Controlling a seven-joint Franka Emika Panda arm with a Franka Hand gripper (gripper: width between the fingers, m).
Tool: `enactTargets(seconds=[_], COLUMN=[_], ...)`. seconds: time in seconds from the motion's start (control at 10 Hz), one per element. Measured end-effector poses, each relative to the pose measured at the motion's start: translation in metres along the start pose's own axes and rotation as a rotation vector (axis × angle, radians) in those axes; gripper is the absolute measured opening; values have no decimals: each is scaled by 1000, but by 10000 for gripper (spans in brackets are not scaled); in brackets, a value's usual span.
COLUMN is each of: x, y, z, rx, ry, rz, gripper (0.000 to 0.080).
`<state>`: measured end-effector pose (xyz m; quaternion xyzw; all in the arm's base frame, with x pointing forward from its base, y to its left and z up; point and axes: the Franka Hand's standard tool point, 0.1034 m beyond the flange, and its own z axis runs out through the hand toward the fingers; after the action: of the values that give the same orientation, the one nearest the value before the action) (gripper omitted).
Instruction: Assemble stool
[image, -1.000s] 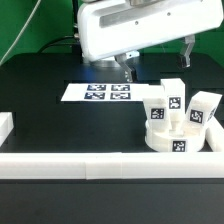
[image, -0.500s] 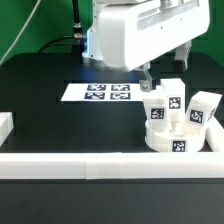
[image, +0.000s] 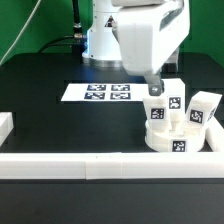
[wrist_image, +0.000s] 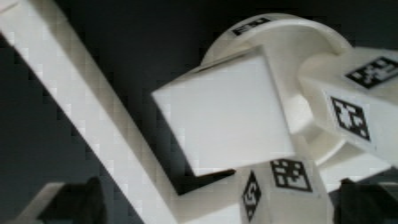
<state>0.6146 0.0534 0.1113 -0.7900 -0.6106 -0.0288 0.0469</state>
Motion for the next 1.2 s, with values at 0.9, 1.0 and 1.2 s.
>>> enactTargets(seconds=[0.9,1.0,1.2], x=[-7,-8,-8], y=[-9,-10,-10], z=[21,24,25], rx=[34,39,39], ry=[-3,-3,-2], rz=[-166,-163,-161], gripper=[649,649,622])
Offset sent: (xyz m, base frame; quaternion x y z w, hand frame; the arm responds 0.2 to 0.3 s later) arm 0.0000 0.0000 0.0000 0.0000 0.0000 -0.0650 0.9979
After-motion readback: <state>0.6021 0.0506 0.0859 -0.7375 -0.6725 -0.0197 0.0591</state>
